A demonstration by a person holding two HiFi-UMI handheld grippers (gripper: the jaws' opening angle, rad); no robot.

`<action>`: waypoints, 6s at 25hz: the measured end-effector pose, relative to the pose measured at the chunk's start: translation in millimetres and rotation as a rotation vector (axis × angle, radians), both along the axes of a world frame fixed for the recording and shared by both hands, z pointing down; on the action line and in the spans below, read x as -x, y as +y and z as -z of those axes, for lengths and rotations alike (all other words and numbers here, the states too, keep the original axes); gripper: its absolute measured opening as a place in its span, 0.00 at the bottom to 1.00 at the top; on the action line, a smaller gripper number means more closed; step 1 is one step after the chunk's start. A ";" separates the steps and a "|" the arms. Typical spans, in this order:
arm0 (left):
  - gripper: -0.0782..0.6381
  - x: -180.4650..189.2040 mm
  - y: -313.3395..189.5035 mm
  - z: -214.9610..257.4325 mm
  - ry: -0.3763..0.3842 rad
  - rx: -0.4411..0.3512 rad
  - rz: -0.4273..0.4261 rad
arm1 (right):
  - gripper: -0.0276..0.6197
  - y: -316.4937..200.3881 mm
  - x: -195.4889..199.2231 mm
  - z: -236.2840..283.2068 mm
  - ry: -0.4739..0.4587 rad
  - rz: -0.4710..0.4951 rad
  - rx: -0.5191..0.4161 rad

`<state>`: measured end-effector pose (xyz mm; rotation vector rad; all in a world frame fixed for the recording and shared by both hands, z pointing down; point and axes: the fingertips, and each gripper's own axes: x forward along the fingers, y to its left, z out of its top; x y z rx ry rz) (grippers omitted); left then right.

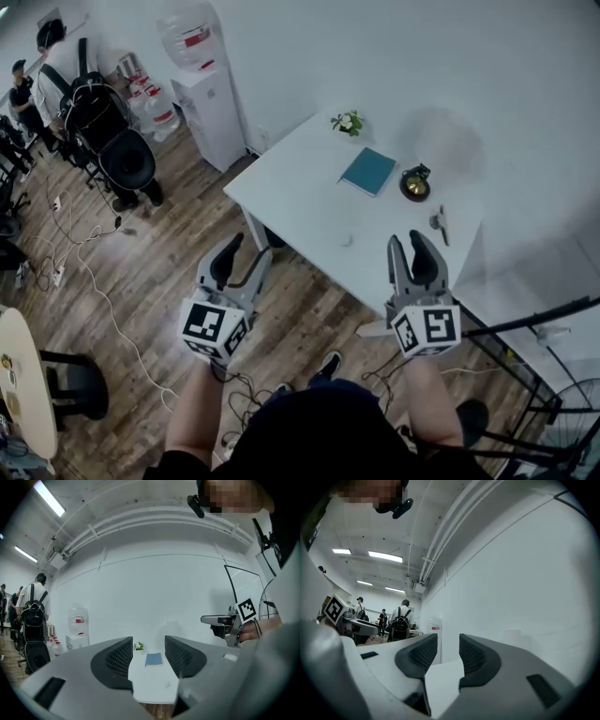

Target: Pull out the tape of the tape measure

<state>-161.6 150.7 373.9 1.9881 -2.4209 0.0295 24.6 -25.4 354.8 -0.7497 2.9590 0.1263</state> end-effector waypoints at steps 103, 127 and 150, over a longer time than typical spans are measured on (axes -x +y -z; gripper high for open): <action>0.41 -135.4 -354.5 104.5 -0.723 -0.316 -0.699 | 0.15 -187.8 -39.6 85.5 -0.516 -0.143 0.384; 0.41 -151.7 -372.0 75.0 -0.898 -0.335 -0.765 | 0.19 -199.2 -2.4 41.6 0.373 -0.346 -0.107; 0.41 -136.4 -383.4 48.8 -0.782 -0.135 -0.803 | 0.06 -202.7 12.7 9.6 0.816 -0.453 -0.553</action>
